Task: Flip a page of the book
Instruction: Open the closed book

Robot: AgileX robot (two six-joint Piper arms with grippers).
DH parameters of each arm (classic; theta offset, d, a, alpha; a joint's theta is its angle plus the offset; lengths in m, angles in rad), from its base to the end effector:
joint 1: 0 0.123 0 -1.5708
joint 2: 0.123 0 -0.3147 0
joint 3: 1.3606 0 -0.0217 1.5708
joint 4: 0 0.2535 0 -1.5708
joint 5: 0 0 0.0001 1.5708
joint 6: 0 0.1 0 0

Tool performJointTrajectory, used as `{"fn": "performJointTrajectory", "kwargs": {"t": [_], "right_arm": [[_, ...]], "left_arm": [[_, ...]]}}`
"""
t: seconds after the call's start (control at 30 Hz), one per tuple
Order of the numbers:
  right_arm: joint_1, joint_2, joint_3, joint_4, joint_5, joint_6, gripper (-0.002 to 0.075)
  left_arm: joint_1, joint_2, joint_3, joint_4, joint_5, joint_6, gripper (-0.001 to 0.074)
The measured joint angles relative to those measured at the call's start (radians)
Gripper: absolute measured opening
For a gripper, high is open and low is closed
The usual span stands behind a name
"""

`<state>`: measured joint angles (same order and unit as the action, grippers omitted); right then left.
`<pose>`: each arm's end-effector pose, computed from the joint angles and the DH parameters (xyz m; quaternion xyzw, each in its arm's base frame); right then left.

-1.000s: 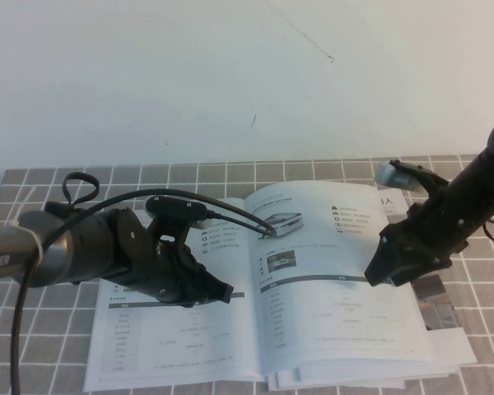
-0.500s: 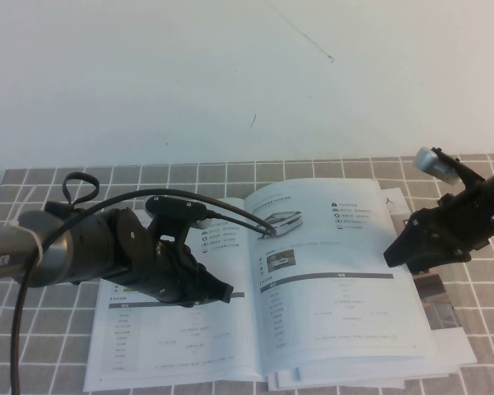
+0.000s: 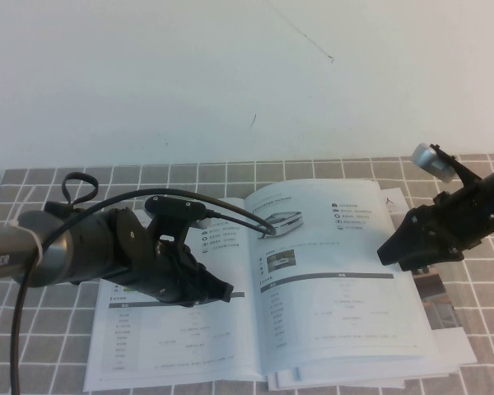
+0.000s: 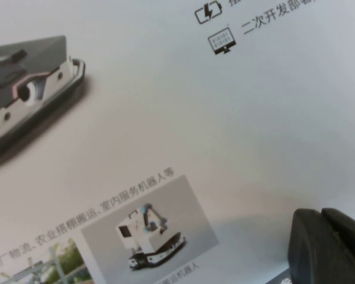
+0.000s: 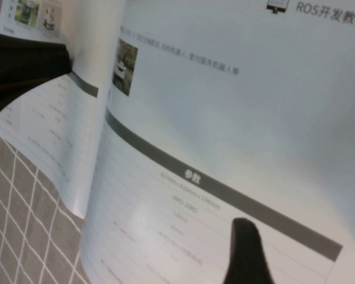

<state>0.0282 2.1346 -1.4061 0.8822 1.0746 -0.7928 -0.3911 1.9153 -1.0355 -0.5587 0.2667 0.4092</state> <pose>0.4182 0.0798 0.1589 -0.1491 0.9187 0.3582 0.0734 0.3524 -0.1605 0.1542 0.1422 0.9496 -0.1354 0.2444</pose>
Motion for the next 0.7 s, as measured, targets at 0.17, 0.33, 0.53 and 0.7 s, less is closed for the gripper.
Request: {"fn": "performJointTrajectory", "kwargs": {"t": [0.17, 0.33, 0.53, 0.7], "right_arm": [[0.0, 0.0, 0.0, -0.046, 0.002, -0.002, 0.0429], [0.0, 0.0, 0.0, -0.076, 0.002, 0.008, 0.0429], [0.0, 0.0, 0.0, -0.076, 0.002, 0.01, 0.0429], [0.0, 0.0, 0.0, -0.076, 0.002, 0.012, 0.0429]], "left_arm": [[0.0, 0.0, 0.0, 0.0, 0.0, 0.0, -0.0004], [0.0, 0.0, 0.0, 0.0, 0.0, 0.0, -0.0004], [0.0, 0.0, 0.0, 0.0, 0.0, 0.0, -0.0004], [0.0, 0.0, 0.0, 0.0, 0.0, 0.0, -0.0004]]}}
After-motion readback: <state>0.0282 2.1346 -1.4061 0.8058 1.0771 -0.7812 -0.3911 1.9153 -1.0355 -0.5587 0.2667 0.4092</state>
